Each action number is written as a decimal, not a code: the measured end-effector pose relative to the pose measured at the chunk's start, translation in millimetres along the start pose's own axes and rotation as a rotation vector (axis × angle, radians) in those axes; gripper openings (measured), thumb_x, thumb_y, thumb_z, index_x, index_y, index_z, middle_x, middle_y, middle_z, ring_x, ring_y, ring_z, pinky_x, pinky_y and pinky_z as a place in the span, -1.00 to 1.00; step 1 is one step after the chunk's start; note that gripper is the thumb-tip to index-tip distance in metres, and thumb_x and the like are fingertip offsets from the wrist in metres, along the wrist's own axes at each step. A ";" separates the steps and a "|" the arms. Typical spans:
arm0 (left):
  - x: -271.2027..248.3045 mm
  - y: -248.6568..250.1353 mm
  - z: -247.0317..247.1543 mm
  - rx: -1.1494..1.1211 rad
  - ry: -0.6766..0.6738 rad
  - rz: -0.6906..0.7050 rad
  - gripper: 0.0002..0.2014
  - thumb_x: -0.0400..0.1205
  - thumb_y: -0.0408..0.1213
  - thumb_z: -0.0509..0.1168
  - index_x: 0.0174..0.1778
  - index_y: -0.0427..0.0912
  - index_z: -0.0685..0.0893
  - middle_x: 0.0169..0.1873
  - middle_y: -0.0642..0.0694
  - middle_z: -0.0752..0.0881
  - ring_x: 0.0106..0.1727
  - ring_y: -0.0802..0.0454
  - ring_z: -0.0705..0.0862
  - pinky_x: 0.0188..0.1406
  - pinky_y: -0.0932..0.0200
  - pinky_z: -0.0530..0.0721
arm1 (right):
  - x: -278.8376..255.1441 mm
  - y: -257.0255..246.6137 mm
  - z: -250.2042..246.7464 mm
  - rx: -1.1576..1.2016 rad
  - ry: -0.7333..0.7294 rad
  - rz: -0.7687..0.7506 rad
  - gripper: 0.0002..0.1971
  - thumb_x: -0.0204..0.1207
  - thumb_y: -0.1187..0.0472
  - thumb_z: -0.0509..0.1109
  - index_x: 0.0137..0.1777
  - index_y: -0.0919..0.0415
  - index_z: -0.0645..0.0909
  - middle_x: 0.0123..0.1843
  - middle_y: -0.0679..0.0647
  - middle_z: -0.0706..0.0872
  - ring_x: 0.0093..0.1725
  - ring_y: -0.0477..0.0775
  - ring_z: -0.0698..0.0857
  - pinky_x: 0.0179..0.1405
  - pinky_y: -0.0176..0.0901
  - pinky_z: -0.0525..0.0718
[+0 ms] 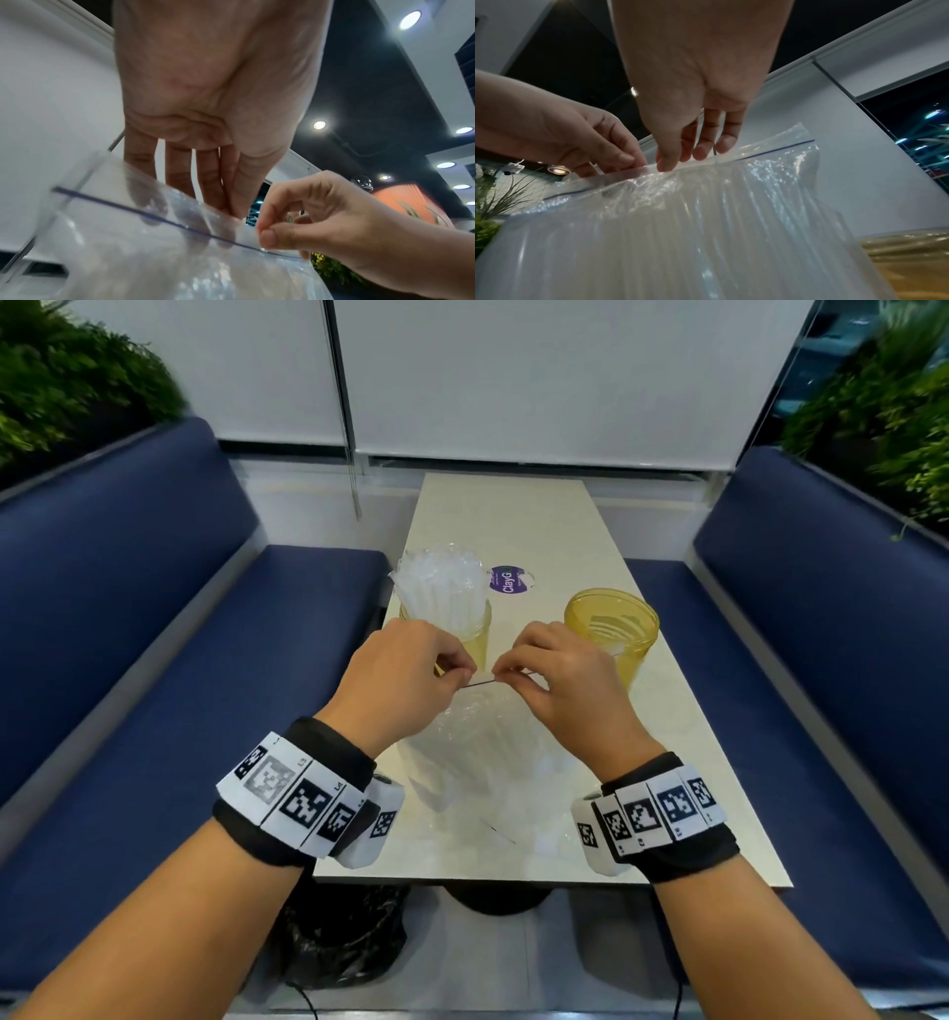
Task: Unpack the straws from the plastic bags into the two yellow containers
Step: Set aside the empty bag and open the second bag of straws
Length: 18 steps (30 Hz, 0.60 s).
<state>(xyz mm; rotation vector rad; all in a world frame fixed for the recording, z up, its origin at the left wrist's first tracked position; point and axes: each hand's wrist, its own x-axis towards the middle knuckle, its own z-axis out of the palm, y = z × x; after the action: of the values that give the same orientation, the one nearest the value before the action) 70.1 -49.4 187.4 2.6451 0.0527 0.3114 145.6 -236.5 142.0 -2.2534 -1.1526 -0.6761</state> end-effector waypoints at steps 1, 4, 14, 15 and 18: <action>-1.0 -0.3 -3.4 0.006 -0.012 0.008 -0.87 0.68 -0.12 0.41 -0.04 0.08 0.88 -0.24 0.21 0.76 -0.16 0.17 0.73 -0.14 0.25 0.65 | 0.0 -0.7 -1.5 -0.012 -0.013 0.002 -0.99 0.55 0.20 0.54 -0.08 0.11 0.79 -0.14 -0.03 0.67 -0.14 0.02 0.60 -0.41 0.03 0.62; -5.1 -0.5 -14.8 0.016 -0.052 0.031 -0.83 0.73 -0.06 0.32 0.01 0.10 0.85 -0.18 0.20 0.79 -0.15 0.17 0.73 -0.21 0.29 0.65 | 0.7 -3.1 -4.5 -0.049 -0.032 -0.005 -0.97 0.61 0.21 0.46 -0.01 0.10 0.73 -0.08 -0.01 0.61 -0.10 0.03 0.56 -0.46 0.04 0.61; -10.7 9.7 -39.3 0.112 -0.080 0.115 -0.59 0.80 0.03 0.13 -0.22 -0.12 0.68 -0.40 -0.07 0.68 -0.43 -0.05 0.53 -0.42 0.09 0.46 | 12.5 9.0 -24.0 -0.010 0.061 0.004 -0.90 0.69 0.30 0.33 0.04 0.21 0.68 -0.04 0.07 0.64 -0.06 0.14 0.58 -0.26 0.17 0.63; -9.4 9.6 -38.0 0.106 -0.081 0.107 -0.59 0.80 0.02 0.14 -0.22 -0.14 0.68 -0.39 -0.08 0.70 -0.41 -0.06 0.55 -0.42 0.07 0.48 | 10.7 11.0 -23.0 -0.001 0.064 -0.006 -0.91 0.69 0.31 0.33 0.04 0.22 0.68 -0.05 0.07 0.65 -0.08 0.15 0.60 -0.24 0.18 0.64; -4.1 9.0 -27.6 -0.018 -0.162 0.086 -0.66 0.77 0.00 0.19 -0.11 -0.09 0.76 -0.25 0.00 0.81 -0.35 -0.01 0.74 -0.36 0.06 0.66 | 3.3 16.4 -16.6 0.032 0.049 -0.018 -0.89 0.70 0.29 0.28 0.06 0.22 0.65 -0.07 0.07 0.68 -0.13 0.14 0.65 -0.27 0.21 0.66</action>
<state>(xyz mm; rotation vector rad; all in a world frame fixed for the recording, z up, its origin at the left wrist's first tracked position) 59.6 -45.2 214.5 2.6495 -0.1167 0.1237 157.8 -253.5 152.9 -2.1904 -1.1534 -0.7114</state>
